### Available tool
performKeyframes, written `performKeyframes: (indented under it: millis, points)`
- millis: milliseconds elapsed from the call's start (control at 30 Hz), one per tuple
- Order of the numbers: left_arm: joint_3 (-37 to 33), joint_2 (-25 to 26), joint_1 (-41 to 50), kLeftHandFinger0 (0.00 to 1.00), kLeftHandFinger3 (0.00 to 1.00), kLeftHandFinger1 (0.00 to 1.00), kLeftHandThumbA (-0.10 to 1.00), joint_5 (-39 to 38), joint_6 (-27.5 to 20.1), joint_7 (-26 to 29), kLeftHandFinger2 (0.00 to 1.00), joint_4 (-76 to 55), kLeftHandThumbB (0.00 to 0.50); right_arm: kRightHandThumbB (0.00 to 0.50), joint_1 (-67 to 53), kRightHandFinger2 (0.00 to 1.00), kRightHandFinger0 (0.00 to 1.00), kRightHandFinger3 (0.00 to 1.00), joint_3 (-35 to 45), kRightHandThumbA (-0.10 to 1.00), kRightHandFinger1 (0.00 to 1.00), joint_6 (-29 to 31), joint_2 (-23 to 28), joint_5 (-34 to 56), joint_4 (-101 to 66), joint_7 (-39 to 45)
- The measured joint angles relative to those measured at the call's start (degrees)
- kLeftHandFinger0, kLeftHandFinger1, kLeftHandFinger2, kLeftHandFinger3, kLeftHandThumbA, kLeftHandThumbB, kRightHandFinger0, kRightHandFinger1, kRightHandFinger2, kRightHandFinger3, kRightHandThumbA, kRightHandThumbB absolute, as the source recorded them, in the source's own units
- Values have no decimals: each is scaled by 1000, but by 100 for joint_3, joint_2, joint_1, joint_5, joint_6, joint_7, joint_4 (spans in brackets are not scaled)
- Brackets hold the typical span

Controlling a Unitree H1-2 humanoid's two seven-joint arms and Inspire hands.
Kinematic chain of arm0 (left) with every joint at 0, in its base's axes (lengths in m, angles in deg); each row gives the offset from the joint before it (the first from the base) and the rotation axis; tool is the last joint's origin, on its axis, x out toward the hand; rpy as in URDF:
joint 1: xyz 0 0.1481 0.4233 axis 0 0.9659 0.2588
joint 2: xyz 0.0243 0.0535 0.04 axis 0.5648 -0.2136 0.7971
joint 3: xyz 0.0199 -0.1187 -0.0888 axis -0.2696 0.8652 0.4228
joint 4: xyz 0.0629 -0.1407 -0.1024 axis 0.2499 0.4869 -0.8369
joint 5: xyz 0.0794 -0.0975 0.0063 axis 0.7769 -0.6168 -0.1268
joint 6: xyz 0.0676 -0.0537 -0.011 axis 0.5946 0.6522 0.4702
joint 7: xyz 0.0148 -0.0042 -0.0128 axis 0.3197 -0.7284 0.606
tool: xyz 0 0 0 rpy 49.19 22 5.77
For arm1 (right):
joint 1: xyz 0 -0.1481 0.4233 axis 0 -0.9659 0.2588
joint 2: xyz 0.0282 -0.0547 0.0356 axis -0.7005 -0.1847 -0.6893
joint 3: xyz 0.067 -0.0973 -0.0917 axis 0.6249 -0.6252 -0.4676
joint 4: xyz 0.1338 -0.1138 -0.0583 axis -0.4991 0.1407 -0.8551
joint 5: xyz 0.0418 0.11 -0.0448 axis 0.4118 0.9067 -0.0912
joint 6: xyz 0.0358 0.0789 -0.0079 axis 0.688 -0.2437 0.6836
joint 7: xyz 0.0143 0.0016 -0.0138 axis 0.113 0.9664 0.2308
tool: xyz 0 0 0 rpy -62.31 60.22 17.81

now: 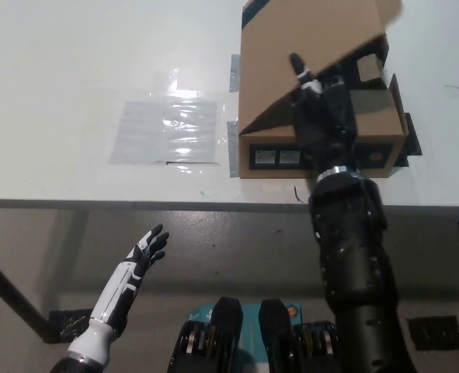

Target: A small storage box is placed at the center of the table and the robot uses its right hand to slide under its lid and push it upwards to open it

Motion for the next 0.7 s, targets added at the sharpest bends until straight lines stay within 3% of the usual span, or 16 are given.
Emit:
performKeyframes:
  millis: [233,500,700]
  points:
    - [-4,6,-32,1000,1000,1000,1000,0,0,-2,1000,-1,500,283,50,1000,1000,1000,-618,1000,1000,173,-63,-595,357,14]
    - [-14,19,-67,1000,1000,1000,1000,1,0,-12,1000,-4,500,318,80,1000,1000,1000,-1503,1000,1000,505,-42,-1471,1071,43]
    - [-42,18,-93,1000,1000,1000,1000,0,2,-93,1000,-5,500,281,364,1000,1000,1000,-2034,1000,1000,803,-16,-2063,1896,176]
